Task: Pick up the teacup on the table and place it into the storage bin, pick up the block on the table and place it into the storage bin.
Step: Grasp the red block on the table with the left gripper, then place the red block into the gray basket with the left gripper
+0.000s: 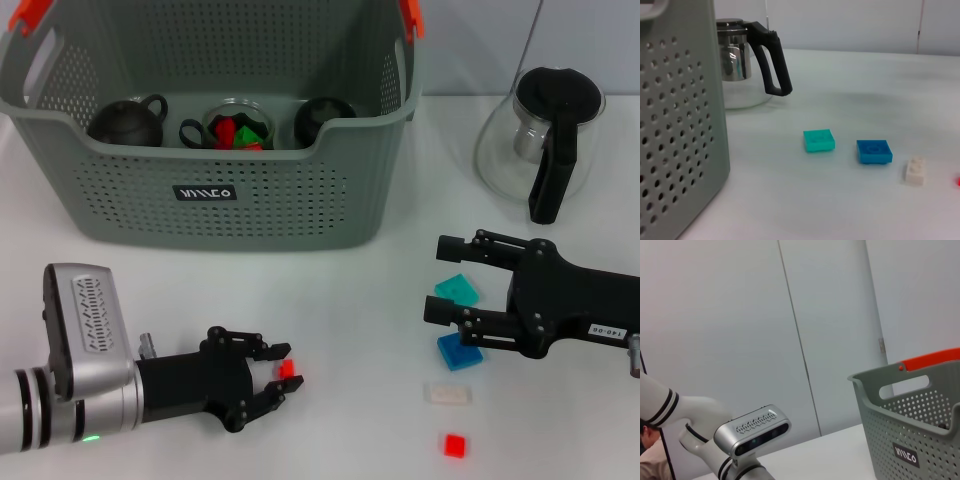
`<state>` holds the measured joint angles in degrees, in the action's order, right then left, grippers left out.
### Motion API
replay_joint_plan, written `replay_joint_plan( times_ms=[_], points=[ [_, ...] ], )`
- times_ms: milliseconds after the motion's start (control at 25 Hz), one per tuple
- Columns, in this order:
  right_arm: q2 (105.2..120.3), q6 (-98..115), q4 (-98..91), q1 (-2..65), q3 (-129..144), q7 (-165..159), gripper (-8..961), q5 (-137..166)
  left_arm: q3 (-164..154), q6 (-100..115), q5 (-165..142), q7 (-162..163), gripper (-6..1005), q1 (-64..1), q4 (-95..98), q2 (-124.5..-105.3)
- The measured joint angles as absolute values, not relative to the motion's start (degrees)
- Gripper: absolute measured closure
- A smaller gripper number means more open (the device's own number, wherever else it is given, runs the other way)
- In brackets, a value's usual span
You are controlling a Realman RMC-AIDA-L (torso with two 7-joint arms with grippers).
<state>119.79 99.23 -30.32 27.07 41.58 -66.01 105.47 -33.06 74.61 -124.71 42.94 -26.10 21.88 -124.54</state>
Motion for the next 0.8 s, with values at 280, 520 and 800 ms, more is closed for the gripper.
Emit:
replay_joint_plan(
  times_ms=[280,520,800],
  points=[
    [119.79,99.23,-30.32,27.07,41.57,-66.01,151,105.47,-32.97,75.1,-124.47,44.05,690,-26.18,21.9,-124.45],
    [119.79,99.23,-30.32,27.07,41.57,-66.0,151,105.46,-32.95,75.82,-124.56,46.6,794,-26.28,22.51,-124.35],
    [119.66,99.37,-30.32,27.07,41.57,-66.01,150,105.47,-32.55,81.52,-124.77,52.24,807,-25.64,26.3,-123.73]
  ],
)
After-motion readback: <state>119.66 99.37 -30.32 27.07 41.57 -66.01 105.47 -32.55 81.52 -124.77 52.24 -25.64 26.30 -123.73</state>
